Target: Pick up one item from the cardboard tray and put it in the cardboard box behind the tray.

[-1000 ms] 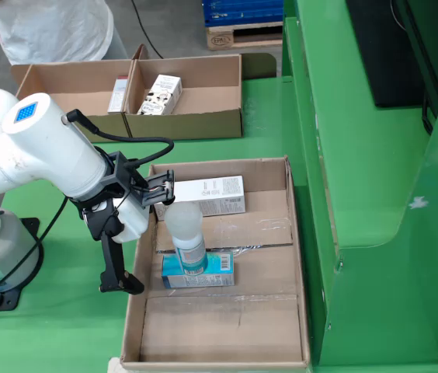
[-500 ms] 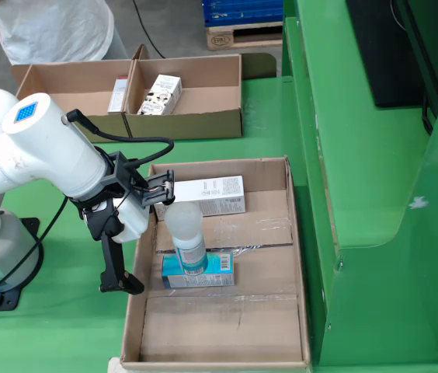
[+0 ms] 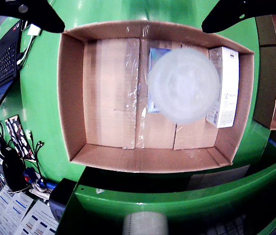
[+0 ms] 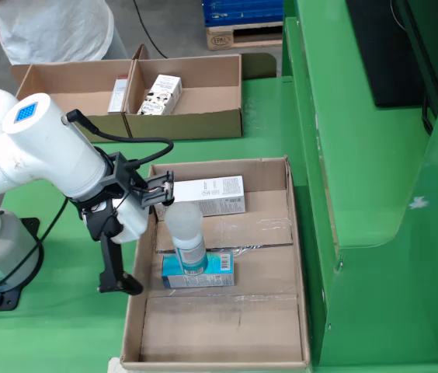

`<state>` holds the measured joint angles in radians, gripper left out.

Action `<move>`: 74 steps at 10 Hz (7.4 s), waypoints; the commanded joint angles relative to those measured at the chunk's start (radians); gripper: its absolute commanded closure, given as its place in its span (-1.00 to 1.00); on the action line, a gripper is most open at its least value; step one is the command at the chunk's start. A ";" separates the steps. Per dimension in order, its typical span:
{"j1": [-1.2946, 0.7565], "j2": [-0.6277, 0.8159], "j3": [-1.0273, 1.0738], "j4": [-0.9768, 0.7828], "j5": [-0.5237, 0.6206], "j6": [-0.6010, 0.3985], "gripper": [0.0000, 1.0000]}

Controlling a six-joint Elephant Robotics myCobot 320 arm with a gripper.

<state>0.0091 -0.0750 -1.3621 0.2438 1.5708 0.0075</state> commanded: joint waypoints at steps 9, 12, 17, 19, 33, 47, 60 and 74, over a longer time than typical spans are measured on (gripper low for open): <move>0.102 0.049 0.008 -0.018 -0.033 0.054 -1.00; 0.123 0.051 0.020 -0.033 -0.039 0.060 -1.00; 0.139 0.059 0.012 -0.024 -0.041 0.061 -1.00; 0.140 0.012 0.080 -0.043 -0.044 0.054 -1.00; 0.150 -0.082 0.252 -0.126 -0.030 0.032 -1.00; 0.124 -0.219 0.463 -0.181 -0.017 0.017 -1.00; 0.128 -0.325 0.625 -0.254 -0.009 0.010 -1.00; 0.143 -0.380 0.626 -0.247 0.001 0.016 -1.00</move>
<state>0.1471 -0.4862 -0.7393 -0.0229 1.5661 0.0215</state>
